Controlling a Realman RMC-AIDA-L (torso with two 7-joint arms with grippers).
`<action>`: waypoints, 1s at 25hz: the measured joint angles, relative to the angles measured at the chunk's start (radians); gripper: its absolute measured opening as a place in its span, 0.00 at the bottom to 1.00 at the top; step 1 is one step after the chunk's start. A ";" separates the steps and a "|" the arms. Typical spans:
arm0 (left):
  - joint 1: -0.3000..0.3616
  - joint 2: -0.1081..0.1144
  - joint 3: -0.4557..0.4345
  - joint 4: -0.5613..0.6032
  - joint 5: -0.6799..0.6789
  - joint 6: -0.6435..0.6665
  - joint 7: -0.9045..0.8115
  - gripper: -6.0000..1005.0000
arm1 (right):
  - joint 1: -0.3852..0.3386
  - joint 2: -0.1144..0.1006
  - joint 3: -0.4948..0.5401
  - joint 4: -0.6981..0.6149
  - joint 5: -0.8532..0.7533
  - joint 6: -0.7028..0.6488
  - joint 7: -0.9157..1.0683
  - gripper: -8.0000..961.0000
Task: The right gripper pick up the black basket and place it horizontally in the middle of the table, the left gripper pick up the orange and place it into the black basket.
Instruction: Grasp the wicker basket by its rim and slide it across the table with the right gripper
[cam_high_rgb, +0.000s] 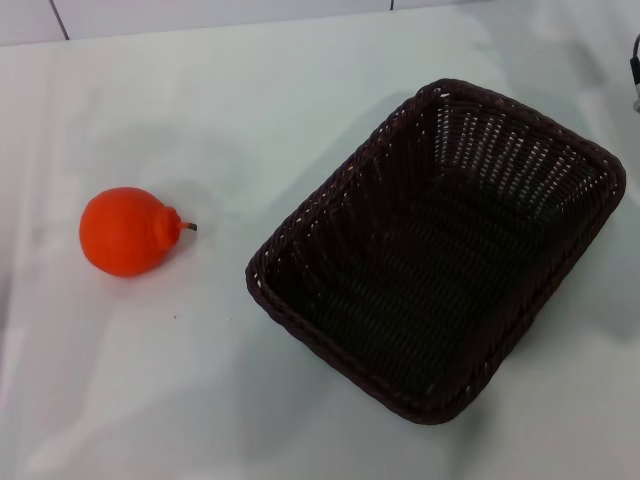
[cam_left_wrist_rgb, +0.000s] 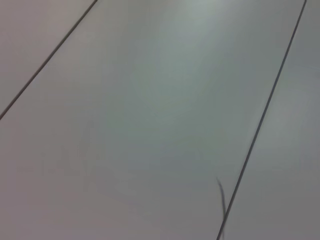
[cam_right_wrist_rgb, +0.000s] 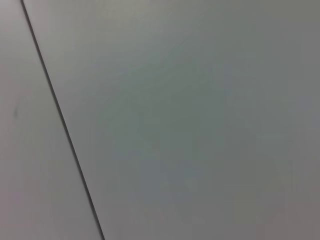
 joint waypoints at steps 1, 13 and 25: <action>0.001 0.000 0.000 0.000 0.000 0.000 0.000 0.93 | 0.001 0.000 -0.001 0.000 -0.001 0.000 0.000 0.90; 0.004 0.000 0.000 -0.002 0.001 0.003 0.001 0.93 | 0.001 -0.012 -0.165 -0.082 -0.027 -0.042 0.139 0.90; 0.005 0.000 0.003 -0.001 0.001 0.005 0.004 0.93 | 0.007 -0.231 -0.423 -0.639 -0.958 0.191 1.392 0.90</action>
